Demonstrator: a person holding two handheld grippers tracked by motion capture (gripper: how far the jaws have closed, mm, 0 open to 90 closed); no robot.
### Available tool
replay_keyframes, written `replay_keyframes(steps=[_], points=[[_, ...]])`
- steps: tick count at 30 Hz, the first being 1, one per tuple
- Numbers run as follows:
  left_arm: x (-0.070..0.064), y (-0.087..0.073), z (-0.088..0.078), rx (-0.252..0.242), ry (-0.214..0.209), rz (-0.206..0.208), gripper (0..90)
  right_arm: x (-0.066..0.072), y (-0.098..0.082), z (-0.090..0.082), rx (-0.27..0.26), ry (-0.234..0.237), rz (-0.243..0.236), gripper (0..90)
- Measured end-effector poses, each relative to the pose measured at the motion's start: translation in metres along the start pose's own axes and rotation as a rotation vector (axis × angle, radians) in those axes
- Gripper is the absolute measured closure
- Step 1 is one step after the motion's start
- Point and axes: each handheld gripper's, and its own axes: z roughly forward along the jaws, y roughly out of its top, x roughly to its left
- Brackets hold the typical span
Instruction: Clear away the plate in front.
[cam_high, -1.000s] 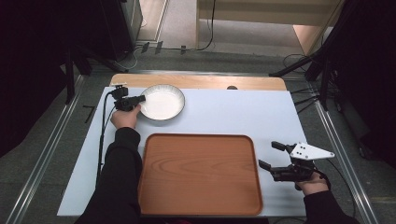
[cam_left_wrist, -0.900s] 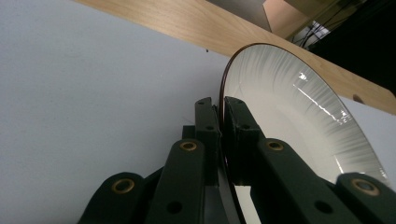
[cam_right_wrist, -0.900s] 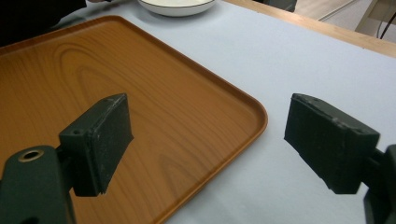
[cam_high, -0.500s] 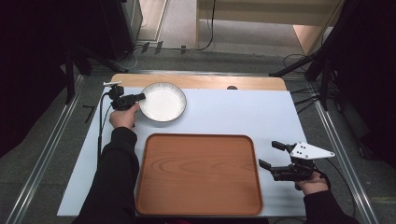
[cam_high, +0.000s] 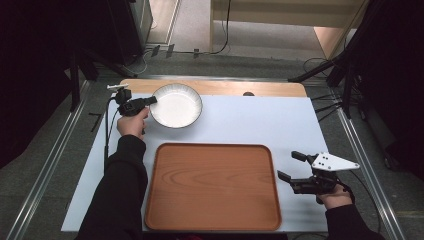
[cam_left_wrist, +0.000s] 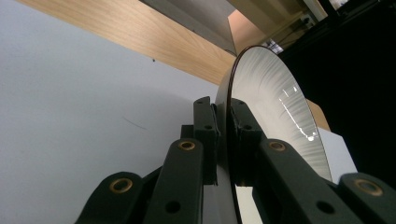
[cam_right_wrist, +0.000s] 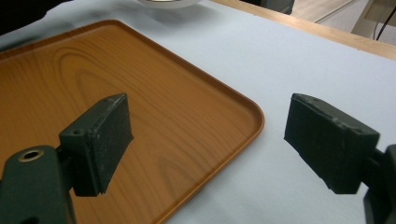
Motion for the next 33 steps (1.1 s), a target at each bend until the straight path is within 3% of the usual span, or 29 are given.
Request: replay_keyframes(steps=[6, 17, 33], points=[[-0.005, -0.003, -0.013, 0.036, -0.042, 0.001, 84.3, 0.000, 0.000, 0.000, 0.002, 0.000, -0.003, 15.9], [-0.010, -0.019, -0.031, 0.061, -0.048, 0.002, 84.0, 0.003, 0.000, 0.003, 0.010, 0.009, -0.012, 16.0], [-0.019, -0.038, -0.065, 0.097, -0.102, 0.029, 83.1, 0.000, 0.001, 0.000, 0.003, -0.010, -0.003, 16.0]])
